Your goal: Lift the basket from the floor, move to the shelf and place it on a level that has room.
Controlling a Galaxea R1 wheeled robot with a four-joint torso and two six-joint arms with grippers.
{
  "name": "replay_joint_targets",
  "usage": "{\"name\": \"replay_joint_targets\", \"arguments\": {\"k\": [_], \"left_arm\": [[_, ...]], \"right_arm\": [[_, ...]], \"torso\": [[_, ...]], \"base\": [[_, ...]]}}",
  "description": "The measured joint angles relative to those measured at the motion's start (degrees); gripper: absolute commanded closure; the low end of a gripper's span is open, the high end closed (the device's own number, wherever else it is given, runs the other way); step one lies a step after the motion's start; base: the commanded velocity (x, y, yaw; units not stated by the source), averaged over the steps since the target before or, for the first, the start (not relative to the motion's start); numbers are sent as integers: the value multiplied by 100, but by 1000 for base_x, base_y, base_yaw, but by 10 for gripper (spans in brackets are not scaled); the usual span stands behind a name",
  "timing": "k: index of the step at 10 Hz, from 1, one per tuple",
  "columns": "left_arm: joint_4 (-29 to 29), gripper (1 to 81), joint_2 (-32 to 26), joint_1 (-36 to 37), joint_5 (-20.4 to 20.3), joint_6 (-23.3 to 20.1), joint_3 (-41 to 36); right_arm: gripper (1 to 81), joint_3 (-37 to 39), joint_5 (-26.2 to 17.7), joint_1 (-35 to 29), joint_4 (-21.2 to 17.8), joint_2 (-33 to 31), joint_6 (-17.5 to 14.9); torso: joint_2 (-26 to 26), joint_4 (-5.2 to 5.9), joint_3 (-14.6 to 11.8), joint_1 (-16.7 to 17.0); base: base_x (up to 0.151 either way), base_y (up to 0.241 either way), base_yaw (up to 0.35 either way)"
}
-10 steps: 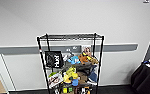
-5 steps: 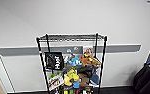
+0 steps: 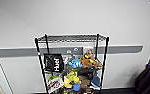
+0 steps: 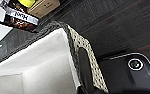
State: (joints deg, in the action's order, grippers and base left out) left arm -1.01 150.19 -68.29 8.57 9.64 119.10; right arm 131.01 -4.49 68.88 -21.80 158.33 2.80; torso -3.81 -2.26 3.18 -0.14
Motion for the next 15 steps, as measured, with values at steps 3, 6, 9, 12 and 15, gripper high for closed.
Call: {"name": "replay_joint_targets", "arguments": {"k": [3, 6, 9, 12, 15], "left_arm": [[0, 811, 0, 0, -2, 0, 0], [0, 811, 0, 0, -2, 0, 0], [0, 811, 0, 0, -2, 0, 0], [0, 811, 0, -1, 2, 0, 0], [0, 811, 0, 0, -2, 0, 0]], "right_arm": [[811, 0, 0, 0, 0, -4, -2], [811, 0, 2, 0, 0, -4, -2], [811, 0, 2, -2, 0, -4, -2], [811, 0, -6, 2, 0, -4, -2], [811, 0, -6, -11, 0, -6, -2]], "torso": [[0, 0, 0, 0], [0, 0, 0, 0], [0, 0, 0, 0], [0, 0, 0, 0], [0, 0, 0, -2]], "base": [[90, 0, 0], [90, 0, 0], [90, 0, 0], [90, 0, 0], [90, 0, 0]]}}
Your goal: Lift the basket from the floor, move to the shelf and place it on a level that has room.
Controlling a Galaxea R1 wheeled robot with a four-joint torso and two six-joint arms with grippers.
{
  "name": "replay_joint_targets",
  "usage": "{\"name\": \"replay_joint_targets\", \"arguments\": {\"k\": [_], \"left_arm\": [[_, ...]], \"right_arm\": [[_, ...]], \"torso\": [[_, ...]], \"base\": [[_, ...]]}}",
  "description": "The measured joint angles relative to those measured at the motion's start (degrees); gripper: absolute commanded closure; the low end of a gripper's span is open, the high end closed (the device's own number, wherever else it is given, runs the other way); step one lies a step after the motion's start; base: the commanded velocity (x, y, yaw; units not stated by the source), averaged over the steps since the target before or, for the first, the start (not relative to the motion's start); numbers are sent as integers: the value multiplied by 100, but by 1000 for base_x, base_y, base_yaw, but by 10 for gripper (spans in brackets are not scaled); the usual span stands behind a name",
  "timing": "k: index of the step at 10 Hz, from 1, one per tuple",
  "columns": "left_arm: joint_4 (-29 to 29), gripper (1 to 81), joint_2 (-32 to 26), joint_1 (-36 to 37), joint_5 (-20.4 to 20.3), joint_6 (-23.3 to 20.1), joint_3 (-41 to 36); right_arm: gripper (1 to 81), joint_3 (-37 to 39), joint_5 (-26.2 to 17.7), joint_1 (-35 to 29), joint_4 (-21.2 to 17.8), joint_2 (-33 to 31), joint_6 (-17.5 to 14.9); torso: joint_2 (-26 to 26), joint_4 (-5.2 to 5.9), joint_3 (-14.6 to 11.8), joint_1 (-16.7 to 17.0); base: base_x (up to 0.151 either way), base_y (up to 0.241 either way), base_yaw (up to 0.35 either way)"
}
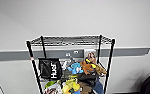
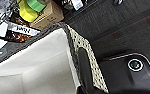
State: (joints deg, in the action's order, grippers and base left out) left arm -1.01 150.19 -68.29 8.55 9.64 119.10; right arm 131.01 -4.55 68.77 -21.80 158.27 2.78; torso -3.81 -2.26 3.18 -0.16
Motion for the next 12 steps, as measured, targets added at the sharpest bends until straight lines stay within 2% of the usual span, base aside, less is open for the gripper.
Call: {"name": "replay_joint_targets", "arguments": {"k": [12], "left_arm": [[0, 811, 0, 0, 2, 0, 0]], "right_arm": [[811, 0, 0, 11, -2, 0, 0]], "torso": [[2, 0, 0, 2]], "base": [[90, 0, 0]]}}
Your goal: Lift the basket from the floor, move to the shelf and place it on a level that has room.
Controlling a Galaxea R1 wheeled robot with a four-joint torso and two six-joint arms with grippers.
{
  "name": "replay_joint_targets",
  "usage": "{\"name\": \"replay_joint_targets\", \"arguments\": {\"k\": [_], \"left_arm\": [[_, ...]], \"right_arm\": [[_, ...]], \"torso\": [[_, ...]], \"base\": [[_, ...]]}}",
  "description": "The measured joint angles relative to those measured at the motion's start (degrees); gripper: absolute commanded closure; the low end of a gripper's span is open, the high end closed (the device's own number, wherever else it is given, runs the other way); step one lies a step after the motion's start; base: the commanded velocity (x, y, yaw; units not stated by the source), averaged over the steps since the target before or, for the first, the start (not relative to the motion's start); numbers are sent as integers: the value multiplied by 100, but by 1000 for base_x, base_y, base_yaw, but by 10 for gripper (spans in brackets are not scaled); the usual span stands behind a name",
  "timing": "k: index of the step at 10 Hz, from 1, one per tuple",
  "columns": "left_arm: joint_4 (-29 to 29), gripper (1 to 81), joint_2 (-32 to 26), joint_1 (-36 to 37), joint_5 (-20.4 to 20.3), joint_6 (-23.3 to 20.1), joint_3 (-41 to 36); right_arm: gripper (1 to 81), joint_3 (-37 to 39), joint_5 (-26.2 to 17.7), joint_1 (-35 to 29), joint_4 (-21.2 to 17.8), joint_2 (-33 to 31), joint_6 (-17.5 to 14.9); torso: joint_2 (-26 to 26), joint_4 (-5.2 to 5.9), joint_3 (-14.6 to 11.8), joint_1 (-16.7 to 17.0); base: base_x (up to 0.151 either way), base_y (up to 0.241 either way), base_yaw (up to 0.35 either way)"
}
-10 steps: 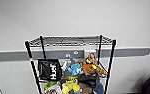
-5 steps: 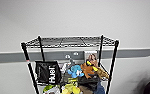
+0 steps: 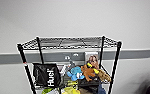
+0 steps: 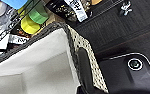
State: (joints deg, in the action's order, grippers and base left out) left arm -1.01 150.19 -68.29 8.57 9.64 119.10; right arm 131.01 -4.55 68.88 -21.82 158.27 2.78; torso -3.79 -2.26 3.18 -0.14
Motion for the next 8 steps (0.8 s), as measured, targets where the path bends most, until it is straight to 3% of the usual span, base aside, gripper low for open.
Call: {"name": "replay_joint_targets", "arguments": {"k": [5, 8], "left_arm": [[0, 811, 0, 2, -2, 0, 0], [0, 811, -2, 32, -26, 0, 0]], "right_arm": [[811, 0, 1, -2, 0, 2, 0], [811, 0, 11, -35, 0, 0, -4]], "torso": [[0, 0, 0, -2], [2, 0, 2, -2]], "base": [[84, 0, 0], [0, 0, 0]]}}
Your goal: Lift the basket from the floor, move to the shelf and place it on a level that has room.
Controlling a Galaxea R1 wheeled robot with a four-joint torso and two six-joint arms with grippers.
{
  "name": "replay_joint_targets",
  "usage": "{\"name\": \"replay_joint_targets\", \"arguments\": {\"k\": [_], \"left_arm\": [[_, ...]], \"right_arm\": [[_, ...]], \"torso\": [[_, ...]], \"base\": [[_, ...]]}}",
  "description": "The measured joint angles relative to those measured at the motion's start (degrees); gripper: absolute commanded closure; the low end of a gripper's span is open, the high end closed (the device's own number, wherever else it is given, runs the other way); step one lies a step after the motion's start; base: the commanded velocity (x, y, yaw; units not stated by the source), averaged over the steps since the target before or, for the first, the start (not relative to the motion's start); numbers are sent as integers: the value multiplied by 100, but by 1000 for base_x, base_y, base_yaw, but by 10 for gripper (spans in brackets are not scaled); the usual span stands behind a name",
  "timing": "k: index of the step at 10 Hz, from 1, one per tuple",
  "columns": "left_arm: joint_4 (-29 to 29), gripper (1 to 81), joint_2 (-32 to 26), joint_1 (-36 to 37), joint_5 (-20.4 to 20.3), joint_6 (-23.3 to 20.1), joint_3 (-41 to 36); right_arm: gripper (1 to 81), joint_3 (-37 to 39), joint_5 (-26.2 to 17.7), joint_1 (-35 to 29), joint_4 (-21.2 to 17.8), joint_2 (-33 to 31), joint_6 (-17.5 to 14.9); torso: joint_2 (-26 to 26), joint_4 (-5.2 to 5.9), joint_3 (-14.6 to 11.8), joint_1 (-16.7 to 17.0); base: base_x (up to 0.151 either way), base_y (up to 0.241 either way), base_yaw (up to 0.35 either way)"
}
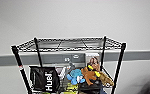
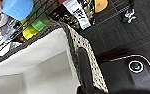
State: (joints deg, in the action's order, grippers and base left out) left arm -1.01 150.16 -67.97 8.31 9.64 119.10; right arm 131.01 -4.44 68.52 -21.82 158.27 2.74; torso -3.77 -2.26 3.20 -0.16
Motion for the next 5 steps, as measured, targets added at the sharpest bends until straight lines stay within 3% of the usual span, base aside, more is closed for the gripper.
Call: {"name": "replay_joint_targets", "arguments": {"k": [5], "left_arm": [[-2, 811, -166, -27, 22, 0, -257]], "right_arm": [[811, -510, -2, 16, 0, -260, 1]], "torso": [[-2, 0, 0, 2]], "base": [[0, 0, 0]]}}
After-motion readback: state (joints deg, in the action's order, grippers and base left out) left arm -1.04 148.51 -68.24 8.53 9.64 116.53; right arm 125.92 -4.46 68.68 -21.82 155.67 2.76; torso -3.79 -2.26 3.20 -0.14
